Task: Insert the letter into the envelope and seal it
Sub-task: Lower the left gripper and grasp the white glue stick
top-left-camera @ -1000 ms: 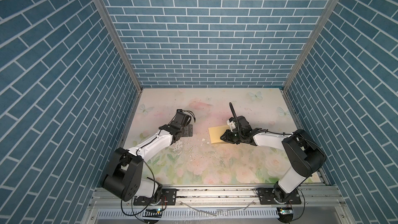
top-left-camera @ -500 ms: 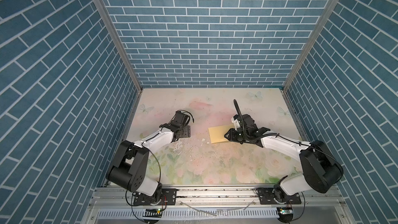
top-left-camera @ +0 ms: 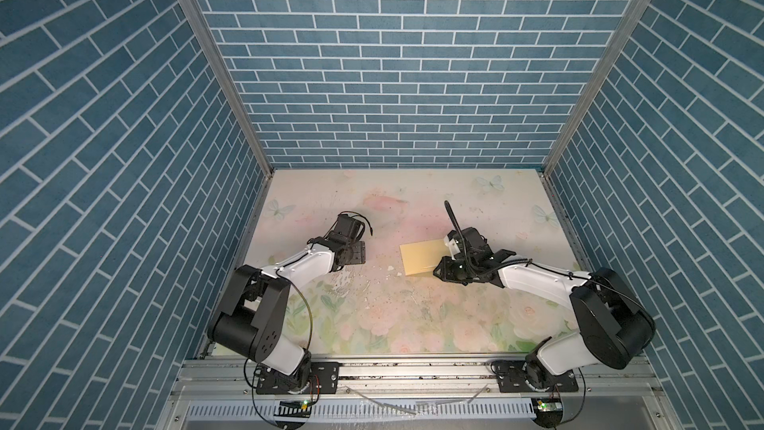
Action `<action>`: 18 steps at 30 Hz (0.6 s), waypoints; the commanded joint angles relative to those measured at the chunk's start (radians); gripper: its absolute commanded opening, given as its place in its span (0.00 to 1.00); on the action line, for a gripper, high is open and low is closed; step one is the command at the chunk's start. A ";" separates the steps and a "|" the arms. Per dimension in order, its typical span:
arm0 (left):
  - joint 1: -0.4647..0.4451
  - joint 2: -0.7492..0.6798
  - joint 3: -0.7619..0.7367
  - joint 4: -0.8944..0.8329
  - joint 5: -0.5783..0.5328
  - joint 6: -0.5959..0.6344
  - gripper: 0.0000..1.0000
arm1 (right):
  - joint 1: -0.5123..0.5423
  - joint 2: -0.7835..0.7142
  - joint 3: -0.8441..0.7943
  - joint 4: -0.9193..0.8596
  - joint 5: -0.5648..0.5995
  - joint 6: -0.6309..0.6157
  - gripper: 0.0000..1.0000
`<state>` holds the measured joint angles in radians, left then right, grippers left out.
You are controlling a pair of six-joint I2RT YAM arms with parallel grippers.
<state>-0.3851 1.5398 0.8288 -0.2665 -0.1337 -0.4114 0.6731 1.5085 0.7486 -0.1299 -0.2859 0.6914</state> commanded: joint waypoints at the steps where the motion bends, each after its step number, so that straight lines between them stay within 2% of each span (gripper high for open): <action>1: 0.012 0.027 0.026 0.007 -0.002 0.001 0.77 | 0.020 0.028 -0.016 0.039 -0.011 0.039 0.28; 9: 0.025 0.079 0.058 0.007 -0.001 0.011 0.69 | 0.047 0.056 0.017 0.081 -0.031 0.058 0.28; 18: 0.041 0.148 0.104 0.011 0.010 0.027 0.57 | 0.049 -0.007 0.043 0.058 0.005 0.028 0.37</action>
<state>-0.3573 1.6699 0.9096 -0.2535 -0.1303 -0.3954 0.7166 1.5429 0.7528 -0.0616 -0.3023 0.7261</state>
